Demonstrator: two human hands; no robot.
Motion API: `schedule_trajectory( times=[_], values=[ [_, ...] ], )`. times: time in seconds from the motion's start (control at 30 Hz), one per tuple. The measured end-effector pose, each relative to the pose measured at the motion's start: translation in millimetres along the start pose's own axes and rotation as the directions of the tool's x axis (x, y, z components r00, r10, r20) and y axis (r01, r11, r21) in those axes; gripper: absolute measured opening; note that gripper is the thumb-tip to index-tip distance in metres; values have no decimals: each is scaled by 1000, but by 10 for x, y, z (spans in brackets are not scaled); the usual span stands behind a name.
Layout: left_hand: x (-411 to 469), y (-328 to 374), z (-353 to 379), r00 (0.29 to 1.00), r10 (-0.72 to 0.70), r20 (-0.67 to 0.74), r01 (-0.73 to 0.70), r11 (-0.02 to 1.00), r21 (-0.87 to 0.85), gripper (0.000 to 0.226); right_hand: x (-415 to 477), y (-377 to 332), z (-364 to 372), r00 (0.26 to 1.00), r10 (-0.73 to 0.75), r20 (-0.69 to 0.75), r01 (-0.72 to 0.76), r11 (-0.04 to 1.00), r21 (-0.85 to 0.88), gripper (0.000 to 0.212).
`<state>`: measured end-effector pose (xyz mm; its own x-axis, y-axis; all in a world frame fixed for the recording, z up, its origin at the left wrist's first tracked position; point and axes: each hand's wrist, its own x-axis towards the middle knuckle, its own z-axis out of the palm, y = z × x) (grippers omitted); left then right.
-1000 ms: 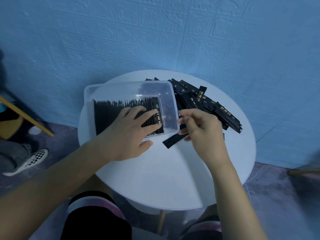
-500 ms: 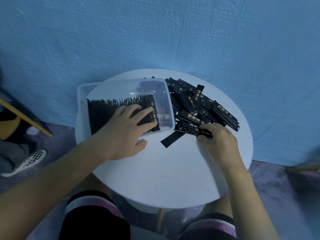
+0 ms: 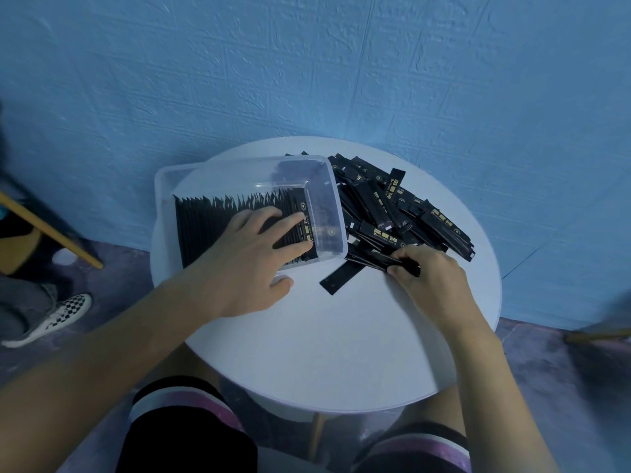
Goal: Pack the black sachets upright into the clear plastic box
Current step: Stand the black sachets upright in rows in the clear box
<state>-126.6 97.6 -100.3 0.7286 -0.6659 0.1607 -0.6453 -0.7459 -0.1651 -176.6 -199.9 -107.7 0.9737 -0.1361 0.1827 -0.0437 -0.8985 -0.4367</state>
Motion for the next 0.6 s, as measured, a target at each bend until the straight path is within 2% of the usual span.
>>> schedule_trajectory(
  times=[0.2, 0.37, 0.6],
  values=[
    [3, 13, 0, 1000, -5, 3, 5, 1000, 9, 61, 5, -31, -49, 998, -5, -55, 5, 1000, 0, 15],
    [-1, 2, 2, 1000, -6, 2, 6, 1000, 8, 61, 13, -35, -26, 1000, -2, 11, 2, 1000, -12, 20],
    [2, -1, -5, 1000, -7, 14, 7, 1000, 6, 61, 45, -60, -28, 1000, 22, 22, -22, 999, -27, 32]
  ],
)
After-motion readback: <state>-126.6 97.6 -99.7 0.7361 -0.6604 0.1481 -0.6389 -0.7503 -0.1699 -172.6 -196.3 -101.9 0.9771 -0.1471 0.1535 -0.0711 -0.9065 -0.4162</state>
